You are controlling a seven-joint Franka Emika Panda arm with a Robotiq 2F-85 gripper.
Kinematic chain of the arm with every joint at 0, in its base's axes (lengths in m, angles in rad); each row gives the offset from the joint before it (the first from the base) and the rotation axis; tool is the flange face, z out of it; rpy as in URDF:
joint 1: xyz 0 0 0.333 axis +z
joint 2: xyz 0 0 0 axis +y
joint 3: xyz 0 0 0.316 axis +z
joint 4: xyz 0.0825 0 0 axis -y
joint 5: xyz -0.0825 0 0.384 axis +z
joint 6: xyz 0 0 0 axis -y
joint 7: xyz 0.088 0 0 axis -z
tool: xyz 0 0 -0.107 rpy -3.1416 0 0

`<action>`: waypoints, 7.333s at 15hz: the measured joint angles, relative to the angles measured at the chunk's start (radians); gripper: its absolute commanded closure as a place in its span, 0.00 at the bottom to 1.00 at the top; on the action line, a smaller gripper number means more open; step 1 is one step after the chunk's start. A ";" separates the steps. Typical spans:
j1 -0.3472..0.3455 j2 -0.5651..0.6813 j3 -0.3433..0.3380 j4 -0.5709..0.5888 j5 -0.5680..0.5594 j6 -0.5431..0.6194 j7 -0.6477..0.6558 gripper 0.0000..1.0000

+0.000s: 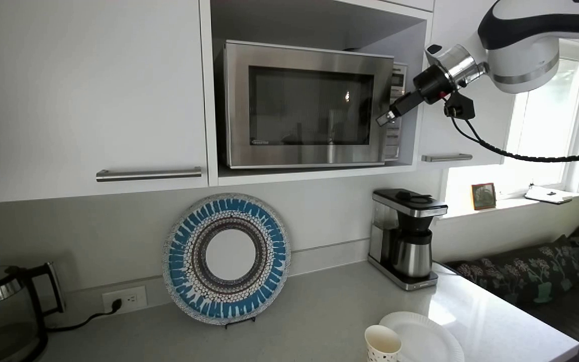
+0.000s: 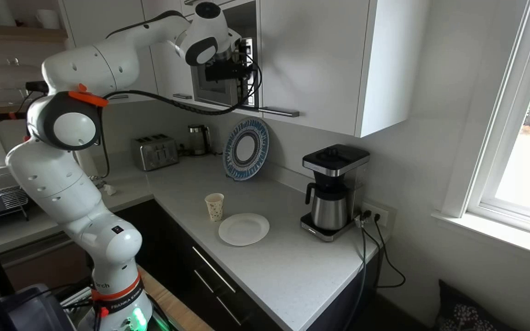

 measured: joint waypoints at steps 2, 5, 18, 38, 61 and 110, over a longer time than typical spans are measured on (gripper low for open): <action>0.000 0.001 0.001 -0.001 0.001 -0.004 0.010 0.00; 0.000 0.004 0.000 -0.001 0.004 -0.042 0.028 0.00; -0.013 -0.098 -0.002 0.009 0.021 -0.339 0.146 0.00; 0.029 -0.434 0.173 -0.321 0.329 -0.325 0.394 0.00; 0.075 -0.476 0.229 -0.249 0.092 -0.321 0.384 0.00; 0.024 -0.271 0.079 -1.020 -0.251 0.316 0.588 0.00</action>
